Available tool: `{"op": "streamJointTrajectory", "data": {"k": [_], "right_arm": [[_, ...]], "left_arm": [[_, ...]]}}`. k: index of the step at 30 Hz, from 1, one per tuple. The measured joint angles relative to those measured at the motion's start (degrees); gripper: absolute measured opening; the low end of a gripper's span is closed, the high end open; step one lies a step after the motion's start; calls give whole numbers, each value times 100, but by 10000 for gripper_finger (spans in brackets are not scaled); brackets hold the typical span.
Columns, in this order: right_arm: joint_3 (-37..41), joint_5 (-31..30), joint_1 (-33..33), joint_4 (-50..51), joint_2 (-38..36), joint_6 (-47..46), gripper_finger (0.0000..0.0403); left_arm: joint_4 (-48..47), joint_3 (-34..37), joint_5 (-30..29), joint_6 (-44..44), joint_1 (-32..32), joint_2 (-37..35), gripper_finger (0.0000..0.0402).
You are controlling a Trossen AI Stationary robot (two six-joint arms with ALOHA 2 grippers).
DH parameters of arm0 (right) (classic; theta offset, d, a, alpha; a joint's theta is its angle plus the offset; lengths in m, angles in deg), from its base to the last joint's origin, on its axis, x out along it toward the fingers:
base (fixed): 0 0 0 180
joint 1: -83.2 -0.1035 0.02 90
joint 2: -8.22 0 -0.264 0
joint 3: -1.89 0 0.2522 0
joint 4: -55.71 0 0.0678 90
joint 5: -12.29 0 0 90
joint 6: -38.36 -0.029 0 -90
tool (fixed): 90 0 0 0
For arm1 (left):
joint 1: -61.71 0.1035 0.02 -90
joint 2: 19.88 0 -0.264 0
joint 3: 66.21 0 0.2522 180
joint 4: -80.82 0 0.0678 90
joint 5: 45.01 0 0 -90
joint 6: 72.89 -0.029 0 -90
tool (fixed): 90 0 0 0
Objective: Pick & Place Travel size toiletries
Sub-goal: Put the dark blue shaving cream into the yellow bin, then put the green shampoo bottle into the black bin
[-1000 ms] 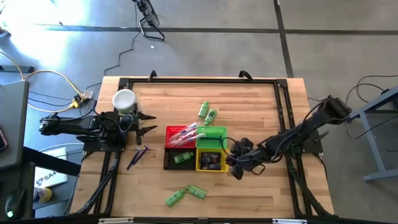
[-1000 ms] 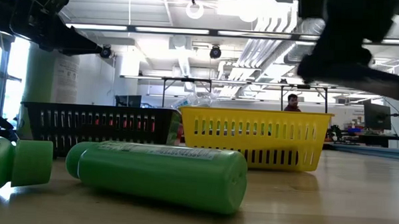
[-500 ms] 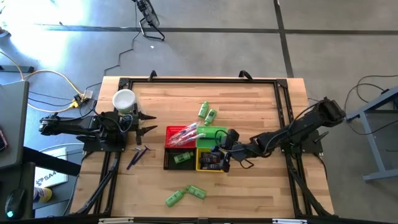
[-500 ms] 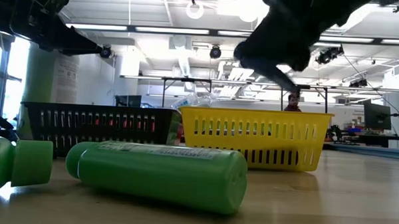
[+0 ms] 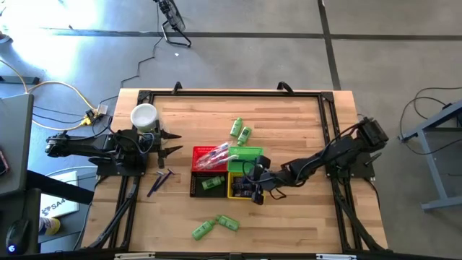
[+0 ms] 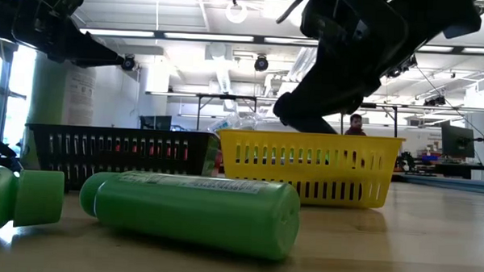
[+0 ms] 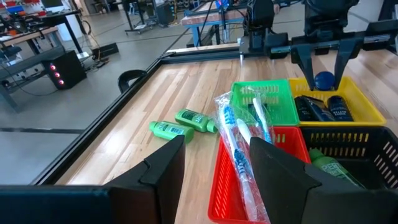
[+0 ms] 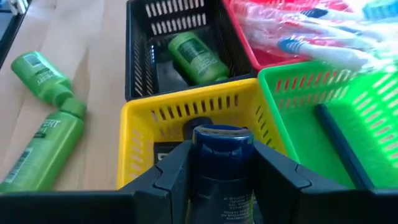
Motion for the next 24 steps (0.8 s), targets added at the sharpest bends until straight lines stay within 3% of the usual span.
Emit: {"op": "streamJointTrajectory", "data": {"k": [16, 24], "right_arm": [[0, 133, 8, -5, -63, 116, 200], [-2, 87, 315, 82, -778, 151, 184]], "left_arm": [[0, 0, -2, -20, 0, 1, 175], [0, 0, -1, -20, 1, 1, 175]]}}
